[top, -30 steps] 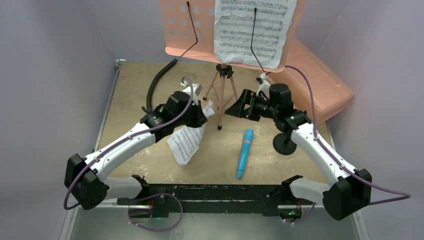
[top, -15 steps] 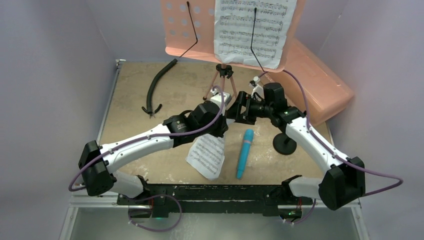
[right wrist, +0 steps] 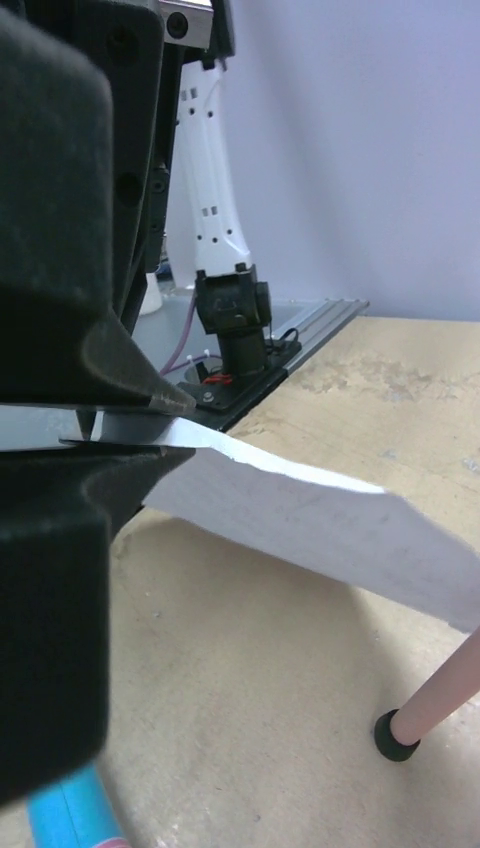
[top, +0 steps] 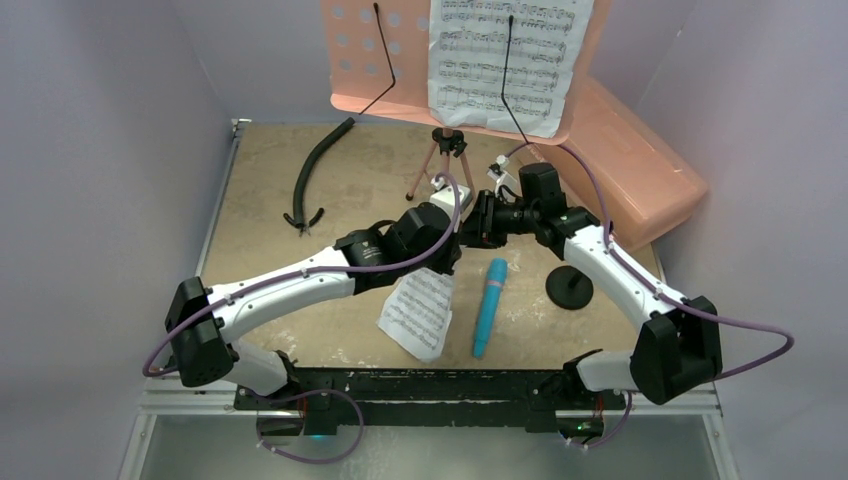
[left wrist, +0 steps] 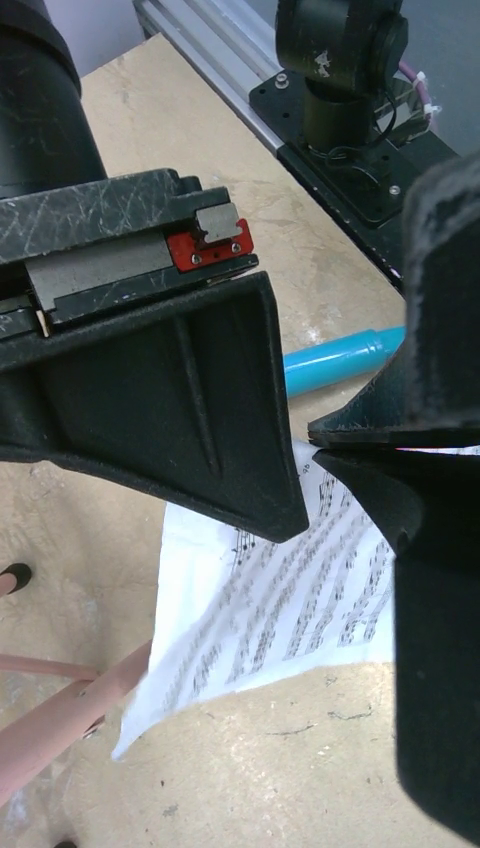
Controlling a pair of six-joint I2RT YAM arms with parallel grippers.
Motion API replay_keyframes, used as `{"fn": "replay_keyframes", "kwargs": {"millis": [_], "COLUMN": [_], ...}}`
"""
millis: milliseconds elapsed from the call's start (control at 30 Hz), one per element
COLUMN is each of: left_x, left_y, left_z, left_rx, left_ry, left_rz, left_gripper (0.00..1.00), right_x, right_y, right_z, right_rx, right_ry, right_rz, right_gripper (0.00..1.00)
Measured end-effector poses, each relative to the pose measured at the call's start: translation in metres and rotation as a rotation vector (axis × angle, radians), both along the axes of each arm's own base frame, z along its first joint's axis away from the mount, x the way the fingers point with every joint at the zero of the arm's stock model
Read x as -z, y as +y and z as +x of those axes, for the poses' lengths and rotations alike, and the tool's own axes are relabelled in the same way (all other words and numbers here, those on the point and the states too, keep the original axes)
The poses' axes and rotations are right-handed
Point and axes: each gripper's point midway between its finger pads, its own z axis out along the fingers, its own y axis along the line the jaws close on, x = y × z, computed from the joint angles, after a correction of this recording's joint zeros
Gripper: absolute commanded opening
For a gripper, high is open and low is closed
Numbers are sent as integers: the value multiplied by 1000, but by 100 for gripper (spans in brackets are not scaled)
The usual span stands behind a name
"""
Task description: Set up the instrument practice props
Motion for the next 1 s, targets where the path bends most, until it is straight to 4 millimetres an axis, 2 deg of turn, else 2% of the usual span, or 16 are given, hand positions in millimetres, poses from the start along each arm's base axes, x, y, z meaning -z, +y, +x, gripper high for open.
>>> {"fn": "replay_keyframes", "kwargs": {"millis": [67, 200, 267, 433, 600, 833, 1000], "left_x": [2, 2, 3, 1, -8, -42, -37], "left_y": [-1, -1, -1, 0, 18, 58, 97], "left_z": [-1, -1, 0, 3, 3, 18, 30], "left_rx": [1, 2, -2, -34, -95, -234, -359], "left_ry": [2, 2, -1, -9, -32, -67, -56], "left_rz": [5, 7, 9, -13, -72, -263, -364], "left_gripper": [8, 32, 50, 72, 80, 87, 97], "right_x": [-1, -2, -1, -1, -3, -23, -46], "right_y": [1, 2, 1, -1, -7, -18, -25], "right_z": [-2, -4, -4, -6, -10, -13, -18], "right_rx": [-16, -33, -40, -64, -84, -84, -78], "right_ry": [1, -11, -21, -61, -122, -289, -433], "right_rz": [9, 12, 8, -8, -39, -73, -77], "right_gripper": [1, 0, 0, 0, 0, 0, 0]}}
